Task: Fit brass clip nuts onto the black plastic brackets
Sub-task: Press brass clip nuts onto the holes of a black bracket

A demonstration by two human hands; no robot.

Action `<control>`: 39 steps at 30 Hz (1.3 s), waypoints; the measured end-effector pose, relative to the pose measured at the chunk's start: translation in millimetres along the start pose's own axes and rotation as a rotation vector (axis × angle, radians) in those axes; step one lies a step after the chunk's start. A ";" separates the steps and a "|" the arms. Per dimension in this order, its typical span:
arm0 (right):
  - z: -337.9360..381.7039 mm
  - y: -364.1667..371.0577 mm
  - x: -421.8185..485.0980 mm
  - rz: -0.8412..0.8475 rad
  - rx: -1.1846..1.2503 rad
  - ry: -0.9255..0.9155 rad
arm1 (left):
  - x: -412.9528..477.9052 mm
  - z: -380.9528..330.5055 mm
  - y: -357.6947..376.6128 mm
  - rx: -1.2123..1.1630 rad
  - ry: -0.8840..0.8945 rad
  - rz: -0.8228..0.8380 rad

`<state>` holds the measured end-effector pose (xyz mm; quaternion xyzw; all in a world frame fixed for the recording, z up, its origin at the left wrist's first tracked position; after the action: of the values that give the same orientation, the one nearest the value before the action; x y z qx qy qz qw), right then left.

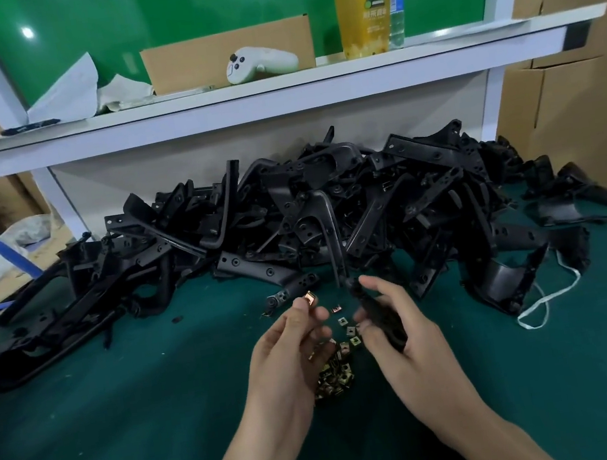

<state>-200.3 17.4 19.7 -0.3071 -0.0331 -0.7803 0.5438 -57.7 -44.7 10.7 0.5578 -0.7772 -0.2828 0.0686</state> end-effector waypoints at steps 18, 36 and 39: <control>13.4 1.9 -1.3 0.056 -0.325 -0.137 | -12.6 -8.1 15.8 0.422 0.223 0.062; 15.9 5.0 -0.7 0.087 -0.395 -0.116 | -14.8 -9.4 18.4 0.444 0.225 0.036; 18.2 7.5 -0.7 0.091 -0.389 -0.136 | -14.6 -9.8 14.5 0.415 0.225 0.006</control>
<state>-185.5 21.9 31.9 -0.4596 0.0953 -0.7241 0.5054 -60.2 -31.9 29.4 0.5857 -0.8078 -0.0531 0.0395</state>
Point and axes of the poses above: each hand's wrist, its own x-axis towards the middle knuckle, its own y-axis out of the palm, z = x × y, the point moved 8 cm from there along x, towards the middle knuckle, and after that the axes turned 8 degrees about -y, right-handed, at the moved point
